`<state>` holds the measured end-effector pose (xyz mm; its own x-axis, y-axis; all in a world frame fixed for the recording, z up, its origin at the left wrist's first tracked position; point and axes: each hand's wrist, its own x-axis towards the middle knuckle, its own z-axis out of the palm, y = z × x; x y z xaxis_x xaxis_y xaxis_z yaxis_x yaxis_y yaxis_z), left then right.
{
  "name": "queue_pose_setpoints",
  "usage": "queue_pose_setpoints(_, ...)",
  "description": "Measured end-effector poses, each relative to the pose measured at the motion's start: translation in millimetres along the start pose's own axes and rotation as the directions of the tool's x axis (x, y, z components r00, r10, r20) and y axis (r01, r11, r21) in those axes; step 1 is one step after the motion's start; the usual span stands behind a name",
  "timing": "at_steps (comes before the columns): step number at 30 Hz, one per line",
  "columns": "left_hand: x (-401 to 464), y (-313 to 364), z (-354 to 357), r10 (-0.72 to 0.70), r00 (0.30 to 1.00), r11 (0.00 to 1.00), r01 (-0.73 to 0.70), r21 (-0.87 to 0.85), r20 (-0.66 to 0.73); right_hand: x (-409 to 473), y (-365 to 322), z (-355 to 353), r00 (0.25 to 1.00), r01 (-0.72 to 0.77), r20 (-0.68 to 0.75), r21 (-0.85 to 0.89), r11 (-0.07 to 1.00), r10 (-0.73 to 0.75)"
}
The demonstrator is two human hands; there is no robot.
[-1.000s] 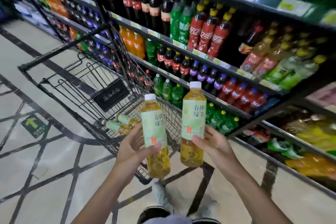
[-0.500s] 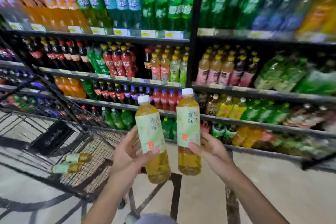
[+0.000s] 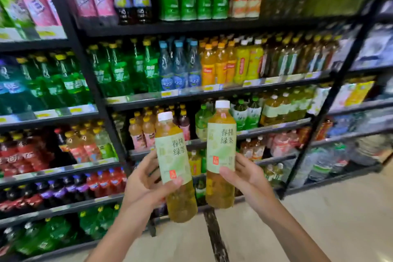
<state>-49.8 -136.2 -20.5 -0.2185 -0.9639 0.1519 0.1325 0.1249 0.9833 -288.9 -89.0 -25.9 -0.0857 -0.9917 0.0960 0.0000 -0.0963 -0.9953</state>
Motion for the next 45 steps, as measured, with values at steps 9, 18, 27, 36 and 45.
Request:
queue_pose_setpoints(9, 162.8, 20.1, 109.1, 0.14, 0.972, 0.99, -0.133, -0.054, 0.188, 95.5, -54.8, -111.3, 0.979, 0.09, -0.171, -0.119, 0.989, -0.109)
queue_pose_setpoints(18, 302.1, 50.2, 193.8, 0.243, 0.935, 0.969, -0.223, -0.103, 0.259, 187.9, -99.1, -212.3, 0.935, 0.196, -0.258, -0.199, 0.96, -0.245)
queue_pose_setpoints(27, 385.7, 76.0, 296.7, 0.393, 0.902, 0.92, -0.385, -0.076, 0.179, 275.1, -140.6, -337.7, 0.885, 0.377, -0.197, -0.227, 0.898, -0.422)
queue_pose_setpoints(36, 448.2, 108.3, 419.5, 0.513, 0.853, 0.856, -0.516, 0.013, 0.097, 353.5, -174.5, -463.1, 0.86, 0.494, -0.044, -0.181, 0.851, -0.509)
queue_pose_setpoints(45, 485.4, 122.3, 494.5, 0.595, 0.803, 0.794, -0.593, 0.136, 0.035, 415.1, -192.4, -530.3, 0.791, 0.6, -0.057, -0.124, 0.79, -0.609)
